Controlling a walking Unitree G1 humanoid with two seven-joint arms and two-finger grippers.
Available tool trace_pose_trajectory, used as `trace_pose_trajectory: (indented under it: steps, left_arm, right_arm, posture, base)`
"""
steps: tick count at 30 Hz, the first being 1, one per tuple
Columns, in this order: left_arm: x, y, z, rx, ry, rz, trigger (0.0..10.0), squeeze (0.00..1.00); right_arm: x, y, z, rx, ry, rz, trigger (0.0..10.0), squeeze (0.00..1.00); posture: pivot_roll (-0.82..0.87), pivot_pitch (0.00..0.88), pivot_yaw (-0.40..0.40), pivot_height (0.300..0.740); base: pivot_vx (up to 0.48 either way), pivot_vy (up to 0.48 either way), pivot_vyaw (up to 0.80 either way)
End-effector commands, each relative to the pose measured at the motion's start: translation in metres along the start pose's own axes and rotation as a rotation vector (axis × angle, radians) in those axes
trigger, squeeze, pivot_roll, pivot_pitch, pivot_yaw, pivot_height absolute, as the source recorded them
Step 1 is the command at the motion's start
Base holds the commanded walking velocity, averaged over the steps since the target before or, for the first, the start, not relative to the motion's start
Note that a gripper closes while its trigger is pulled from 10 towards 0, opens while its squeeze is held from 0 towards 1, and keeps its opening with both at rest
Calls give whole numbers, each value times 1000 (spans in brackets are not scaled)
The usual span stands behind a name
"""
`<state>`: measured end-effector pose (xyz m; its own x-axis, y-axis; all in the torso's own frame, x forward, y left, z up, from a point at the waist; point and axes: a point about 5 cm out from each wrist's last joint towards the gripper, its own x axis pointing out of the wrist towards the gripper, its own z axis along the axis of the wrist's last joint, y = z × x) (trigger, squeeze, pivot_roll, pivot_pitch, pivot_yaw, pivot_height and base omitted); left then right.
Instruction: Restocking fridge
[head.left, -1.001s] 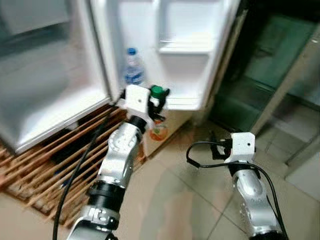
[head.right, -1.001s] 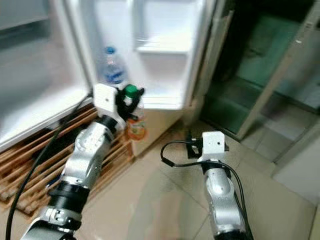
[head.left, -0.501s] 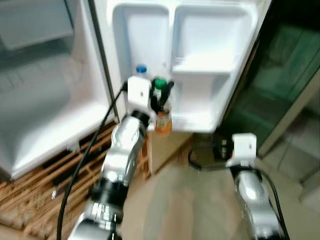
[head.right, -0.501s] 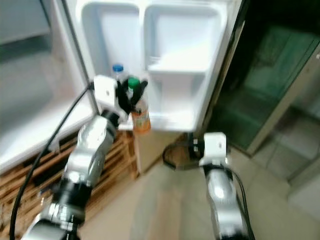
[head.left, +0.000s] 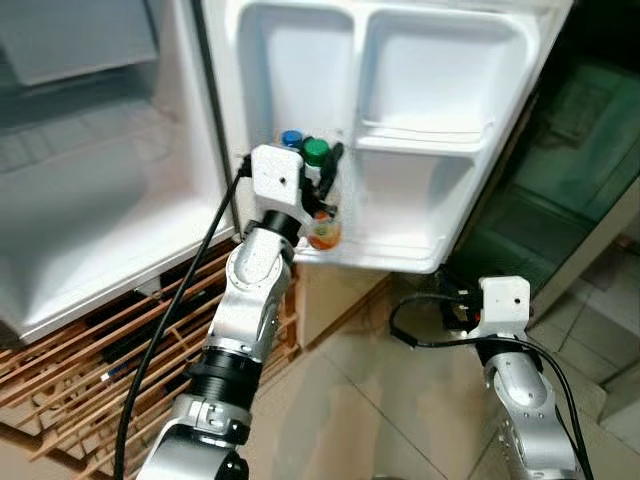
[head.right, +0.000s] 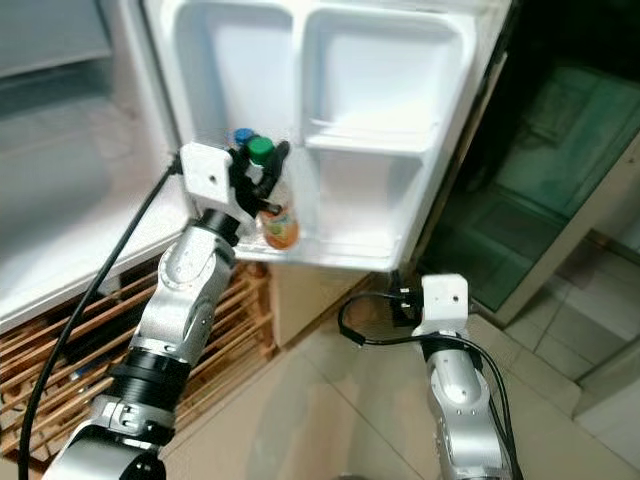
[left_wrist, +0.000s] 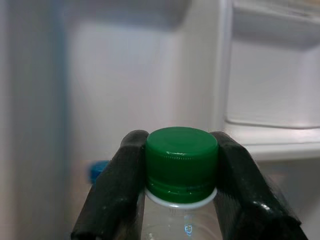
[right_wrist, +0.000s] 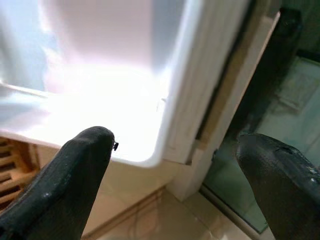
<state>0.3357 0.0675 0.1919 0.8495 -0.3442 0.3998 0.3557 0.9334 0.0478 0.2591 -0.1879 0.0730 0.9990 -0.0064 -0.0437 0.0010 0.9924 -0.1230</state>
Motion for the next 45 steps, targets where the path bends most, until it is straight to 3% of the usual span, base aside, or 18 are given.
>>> trace_pose_trajectory:
  steps: [1, 4, 5, 6, 12, 15, 18, 22, 25, 28, 32, 41, 42, 45]
  left_arm:
    - [7, -7, 4, 35, -38, -10, 10000, 0]
    - [9, -2, -1, 42, -36, 55, 10000, 0]
    - [15, 6, -2, 43, -49, 142, 10000, 0]
    - [19, 7, -1, 34, -56, 163, 10000, 0]
    - [26, 3, 0, 9, -55, 156, 10000, 0]
    - [15, 12, -2, 14, -55, 158, 10000, 0]
    - [15, 15, -5, 14, -56, 175, 10000, 0]
    - [26, 11, 7, 51, -135, 203, 10000, 0]
    - [32, -6, 14, 119, -195, 181, 10000, 0]
    - [33, -17, 12, 124, -202, 171, 10000, 0]
    - [35, -24, 0, 120, -145, 230, 10000, 0]
    - [34, -24, -20, 89, -1, 388, 10000, 0]
    - [28, -21, -34, 84, 86, 428, 10000, 0]
    - [21, -18, -46, 74, 162, 452, 10000, 0]
  right_arm:
    - [-3, -3, 1, -16, 6, 5, 10000, 0]
    - [-7, -3, 2, -26, 8, 16, 10000, 0]
    - [-12, -2, 3, -48, 13, 36, 10000, 0]
    - [-16, -3, 4, -58, 15, 46, 10000, 0]
    - [-29, -4, 6, -84, 20, 69, 10000, 0]
    - [-28, -1, 11, -52, 2, 44, 10000, 0]
    - [-24, 2, 13, -44, -4, 44, 10000, 0]
    - [-22, 2, 17, -52, -8, 51, 10000, 0]
    - [-32, -6, 23, -80, -10, 41, 10000, 0]
    - [-39, -12, 27, -112, -15, 37, 10000, 0]
    - [-50, -18, 30, -128, -8, 5, 10000, 0]
    - [-73, -16, 33, -151, 30, 22, 10000, 0]
    - [-79, -18, 33, -159, 48, 19, 10000, 0]
    - [-83, -19, 34, -164, 59, 21, 10000, 0]
  posture:
    - [-201, 0, -36, 740]
    - [-215, 0, -46, 740]
    - [-244, 10, -59, 740]
    - [-254, 18, -66, 740]
    - [-270, 22, -68, 740]
    - [-230, 6, -45, 740]
    - [-233, 8, -44, 740]
    - [-260, 32, -50, 740]
    - [-330, 54, -65, 740]
    - [-371, 64, -62, 740]
    - [-421, 79, -56, 740]
    - [-498, 125, -75, 740]
    - [-519, 137, -83, 740]
    - [-524, 145, -88, 740]
  base:
    - [0, 0, 0]
    - [0, 0, 0]
    - [0, 0, 0]
    - [0, 0, 0]
    - [0, 0, 0]
    - [0, 0, 0]
    - [0, 0, 0]
    - [0, 0, 0]
    - [0, 0, 0]
    - [0, 0, 0]
    - [0, 0, 0]
    - [0, 0, 0]
    - [0, 0, 0]
    - [0, 0, 0]
